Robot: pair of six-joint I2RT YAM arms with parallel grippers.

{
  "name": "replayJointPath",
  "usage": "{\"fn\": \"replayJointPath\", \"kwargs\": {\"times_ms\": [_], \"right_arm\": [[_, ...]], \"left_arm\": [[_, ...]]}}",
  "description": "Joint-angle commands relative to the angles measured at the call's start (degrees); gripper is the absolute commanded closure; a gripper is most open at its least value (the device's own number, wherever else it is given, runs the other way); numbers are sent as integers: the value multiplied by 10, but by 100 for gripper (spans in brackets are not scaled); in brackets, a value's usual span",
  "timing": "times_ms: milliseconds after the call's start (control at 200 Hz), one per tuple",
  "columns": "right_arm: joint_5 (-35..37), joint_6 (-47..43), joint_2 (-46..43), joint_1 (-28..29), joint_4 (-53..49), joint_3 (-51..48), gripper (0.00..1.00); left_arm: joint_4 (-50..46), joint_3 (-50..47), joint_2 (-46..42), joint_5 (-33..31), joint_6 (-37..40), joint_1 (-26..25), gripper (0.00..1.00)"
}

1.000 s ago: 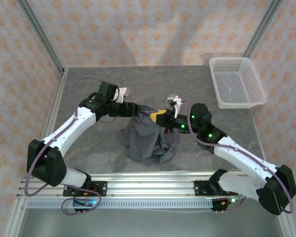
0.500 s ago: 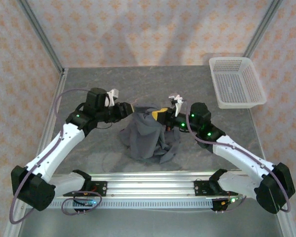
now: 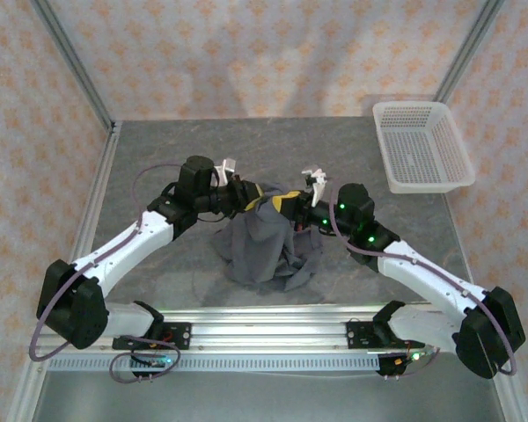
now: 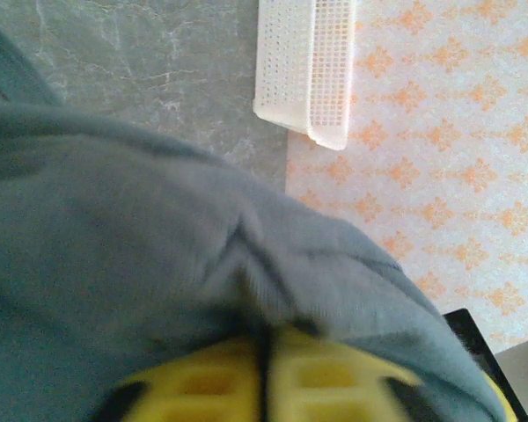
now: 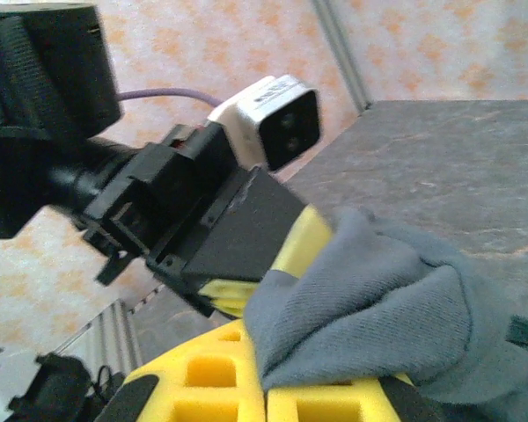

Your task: Fold the inside-out t-shirt

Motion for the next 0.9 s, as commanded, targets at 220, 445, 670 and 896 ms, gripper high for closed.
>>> {"fn": "replayJointPath", "kwargs": {"times_ms": [220, 445, 670, 896], "right_arm": [[83, 42, 26, 47, 22, -119, 79], [161, -21, -52, 74, -117, -93, 48], [146, -179, -58, 74, -226, 41, 39], [29, -258, 56, 74, -228, 124, 40]], "left_arm": [[-137, 97, -50, -6, 200, 15, 100], [-283, 112, -58, -34, 447, 7, 100], [-285, 105, -50, -60, 444, -15, 100], [-276, 120, -45, -61, 431, -23, 100]]}}
